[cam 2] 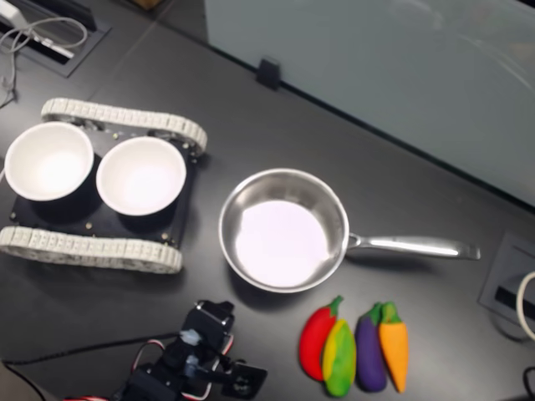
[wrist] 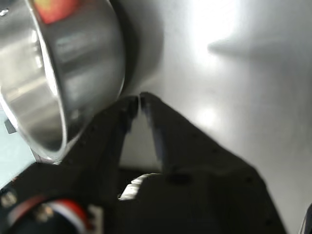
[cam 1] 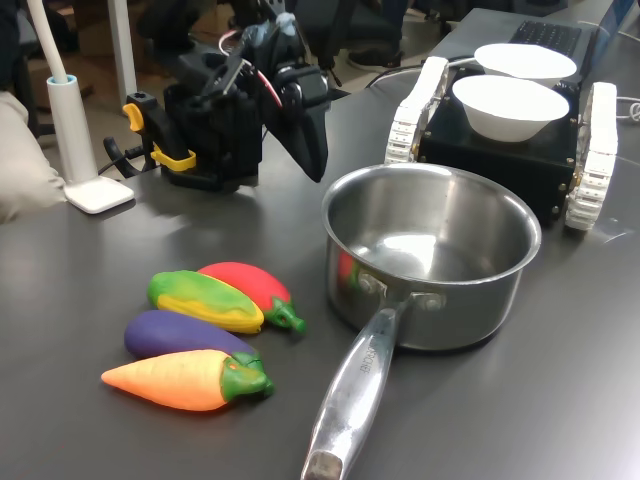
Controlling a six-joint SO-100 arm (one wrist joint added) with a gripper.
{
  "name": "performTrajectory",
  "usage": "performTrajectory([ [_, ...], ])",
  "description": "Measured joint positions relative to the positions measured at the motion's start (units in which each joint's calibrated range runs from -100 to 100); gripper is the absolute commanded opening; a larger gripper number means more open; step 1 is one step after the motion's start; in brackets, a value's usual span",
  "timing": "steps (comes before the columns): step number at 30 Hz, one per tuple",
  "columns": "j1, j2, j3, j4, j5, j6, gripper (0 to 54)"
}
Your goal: Pick up the brinjal and place them in the pan
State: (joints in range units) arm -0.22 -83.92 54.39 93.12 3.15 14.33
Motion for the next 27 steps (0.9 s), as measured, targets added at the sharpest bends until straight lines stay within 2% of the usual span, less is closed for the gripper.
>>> performTrajectory([
  [6, 0.77, 1.94, -6.15, 2.97, 0.83, 0.0, 0.1],
  [12, 5.83, 6.06, -13.48, 5.61, 1.07, 0.0, 0.1],
  [16, 6.38, 8.0, -16.92, 5.95, 1.07, 0.0, 0.1],
  [27, 15.62, 15.49, -29.95, 6.03, 2.05, 0.0, 0.1],
])
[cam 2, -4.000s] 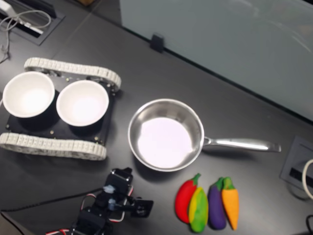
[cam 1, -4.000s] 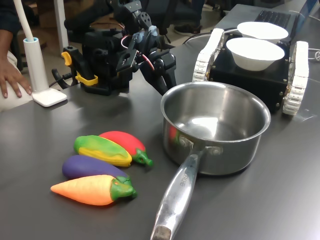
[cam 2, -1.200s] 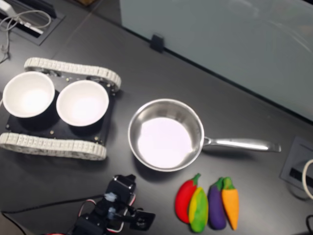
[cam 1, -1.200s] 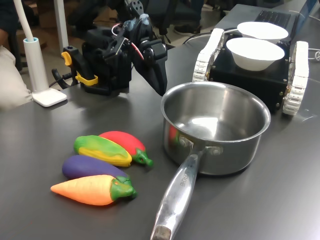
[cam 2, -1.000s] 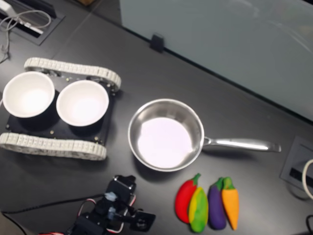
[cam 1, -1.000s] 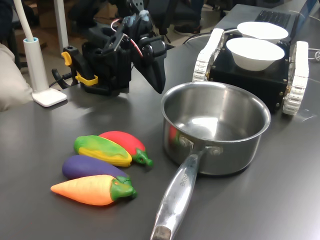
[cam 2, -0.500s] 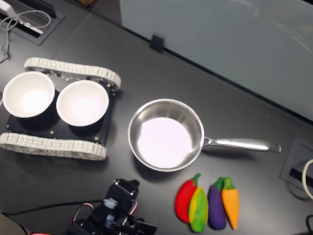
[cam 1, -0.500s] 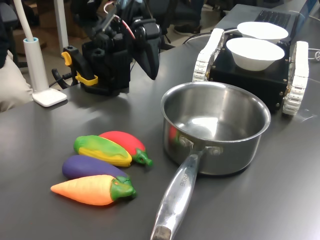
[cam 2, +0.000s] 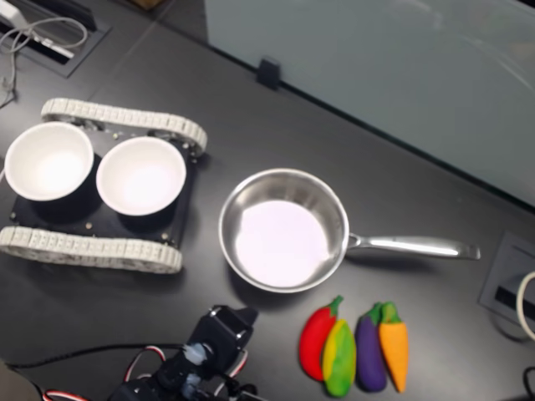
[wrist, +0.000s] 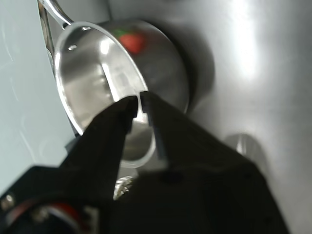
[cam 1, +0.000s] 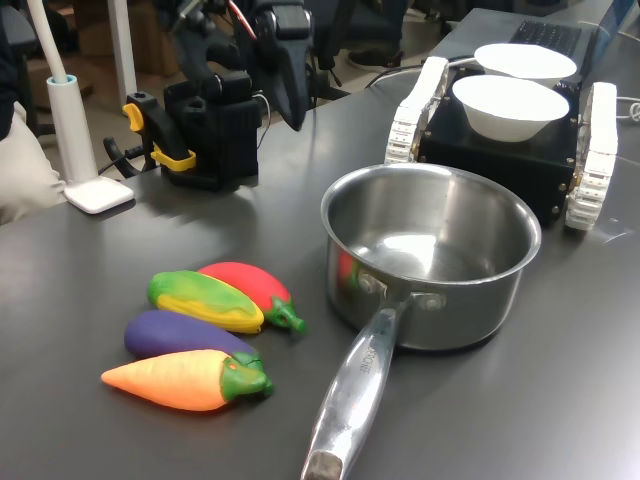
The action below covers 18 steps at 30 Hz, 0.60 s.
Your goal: Pick up the brinjal and place them in the pan
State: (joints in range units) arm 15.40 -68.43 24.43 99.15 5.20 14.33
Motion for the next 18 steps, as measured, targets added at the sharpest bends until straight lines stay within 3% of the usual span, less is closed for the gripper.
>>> performTrajectory([
  [18, 6.05, 11.45, -18.37, 0.08, -1.37, 0.0, 0.1],
])
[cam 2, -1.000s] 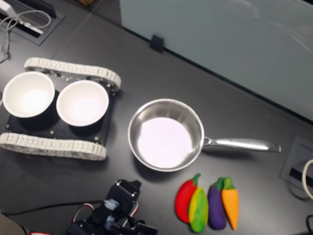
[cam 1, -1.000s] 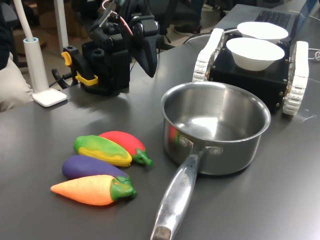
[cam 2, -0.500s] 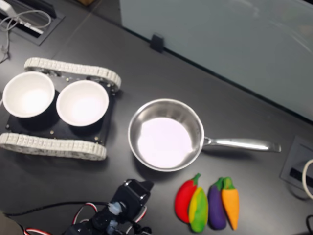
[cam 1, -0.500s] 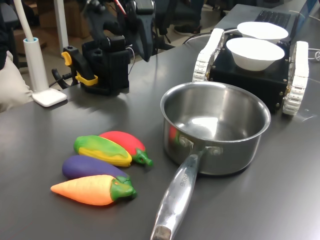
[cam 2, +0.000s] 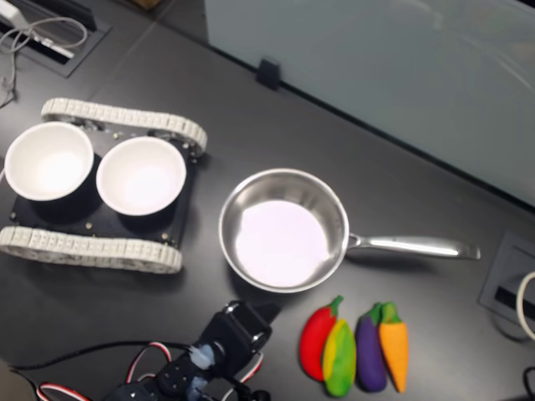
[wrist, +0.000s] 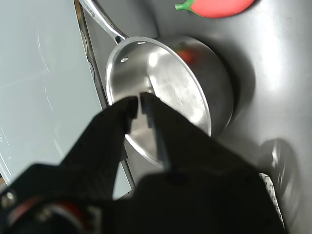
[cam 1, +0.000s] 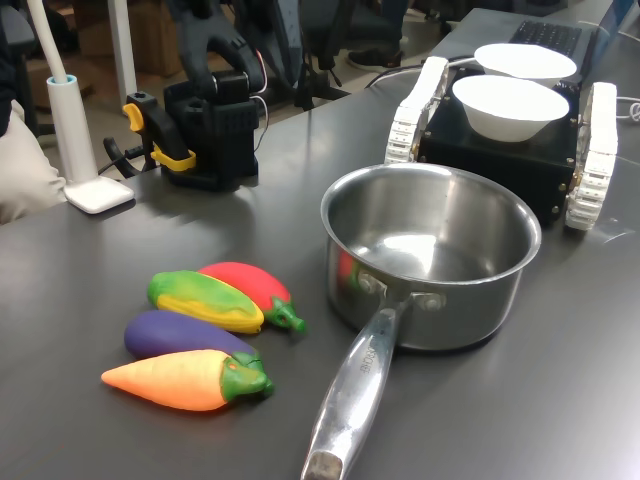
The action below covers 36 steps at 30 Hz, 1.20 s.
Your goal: Pick up the brinjal and place them in the pan
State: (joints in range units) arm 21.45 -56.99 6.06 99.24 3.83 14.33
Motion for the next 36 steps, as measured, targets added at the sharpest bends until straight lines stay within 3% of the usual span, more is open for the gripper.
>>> performTrajectory([
  [13, 7.15, 6.65, -9.14, 0.08, -0.29, 0.0, 0.1],
  [25, 13.09, 18.27, -19.1, 0.08, 1.51, 0.0, 0.2],
  [36, 17.82, 27.78, -26.61, 0.08, 7.86, -1.1, 9.5],
])
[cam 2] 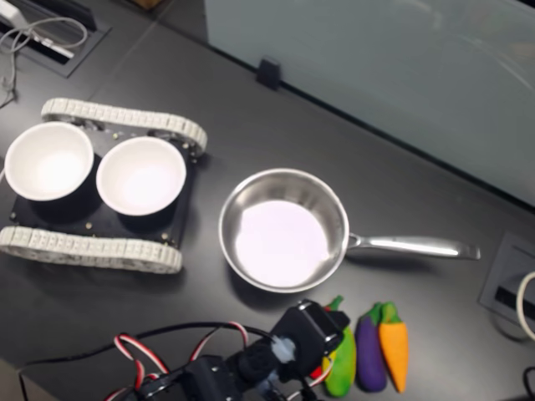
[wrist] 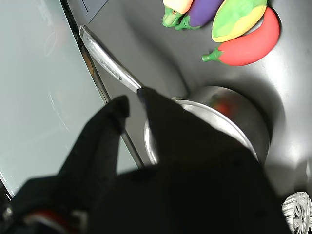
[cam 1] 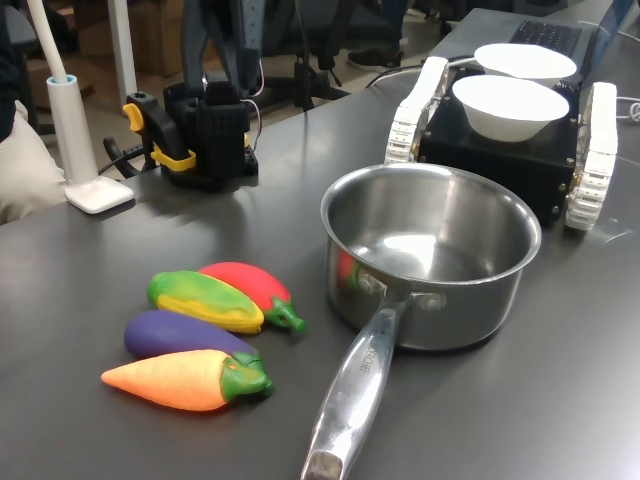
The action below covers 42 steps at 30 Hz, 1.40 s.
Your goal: Pick up the brinjal and place them in the pan
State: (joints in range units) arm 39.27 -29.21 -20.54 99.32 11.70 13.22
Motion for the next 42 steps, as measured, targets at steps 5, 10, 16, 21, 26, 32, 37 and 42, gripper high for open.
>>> performTrajectory([
  [5, 1.21, 4.29, -3.62, 0.0, 3.61, -1.47, 15.5],
  [10, 3.08, 7.74, -5.52, 0.0, 8.11, -4.41, 25.6],
  [16, 9.68, 12.37, -6.43, 0.0, 15.34, -10.93, 31.3],
  [21, 14.08, 16.25, -6.43, 0.0, 22.17, -15.34, 29.0],
  [26, 16.94, 20.03, -6.43, 0.0, 29.21, -18.55, 29.4],
  [32, 20.35, 24.49, -6.43, -0.09, 37.85, -21.85, 29.5],
  [37, 24.2, 27.36, -6.43, -0.09, 43.27, -23.6, 32.2],
  [42, 30.36, 29.38, -6.52, -0.09, 49.13, -24.52, 33.7],
])
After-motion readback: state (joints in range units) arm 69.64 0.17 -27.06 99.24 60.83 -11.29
